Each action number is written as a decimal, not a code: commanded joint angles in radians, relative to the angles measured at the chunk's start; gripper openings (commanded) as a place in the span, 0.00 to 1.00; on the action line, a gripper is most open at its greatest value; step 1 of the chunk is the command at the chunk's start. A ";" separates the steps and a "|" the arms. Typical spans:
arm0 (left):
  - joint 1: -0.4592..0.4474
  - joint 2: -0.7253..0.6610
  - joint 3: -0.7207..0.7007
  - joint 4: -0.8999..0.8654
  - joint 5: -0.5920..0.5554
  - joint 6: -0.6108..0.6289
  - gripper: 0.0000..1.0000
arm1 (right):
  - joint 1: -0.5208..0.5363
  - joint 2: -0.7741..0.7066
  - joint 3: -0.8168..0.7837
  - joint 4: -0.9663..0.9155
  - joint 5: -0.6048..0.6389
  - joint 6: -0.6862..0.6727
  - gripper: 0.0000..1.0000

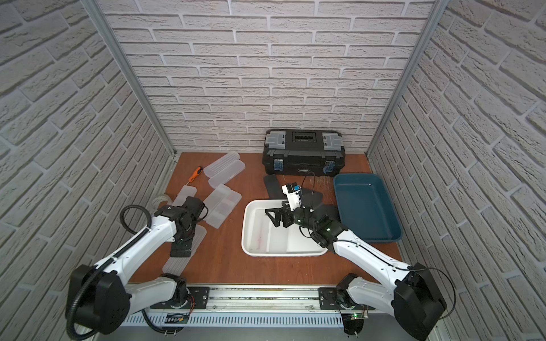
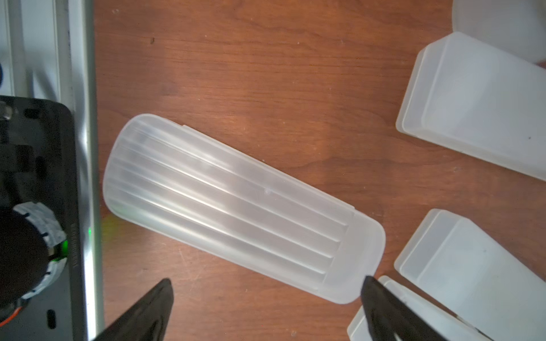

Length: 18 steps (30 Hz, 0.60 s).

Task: Place the pencil cases by color into the storage box
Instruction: Adjust the pencil case at the center of the board.

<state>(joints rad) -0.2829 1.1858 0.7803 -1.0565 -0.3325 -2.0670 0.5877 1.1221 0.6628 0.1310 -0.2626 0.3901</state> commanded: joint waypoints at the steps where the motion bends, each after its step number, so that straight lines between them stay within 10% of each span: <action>1: -0.006 -0.009 -0.064 0.087 -0.010 -0.392 0.98 | 0.016 -0.004 -0.011 0.071 0.007 0.018 0.94; 18: 0.011 -0.001 -0.188 0.230 -0.044 -0.636 0.98 | 0.080 -0.073 -0.022 0.041 0.080 -0.031 0.94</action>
<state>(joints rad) -0.2813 1.1961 0.6086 -0.8417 -0.3485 -2.0842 0.6579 1.0618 0.6502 0.1490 -0.2020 0.3794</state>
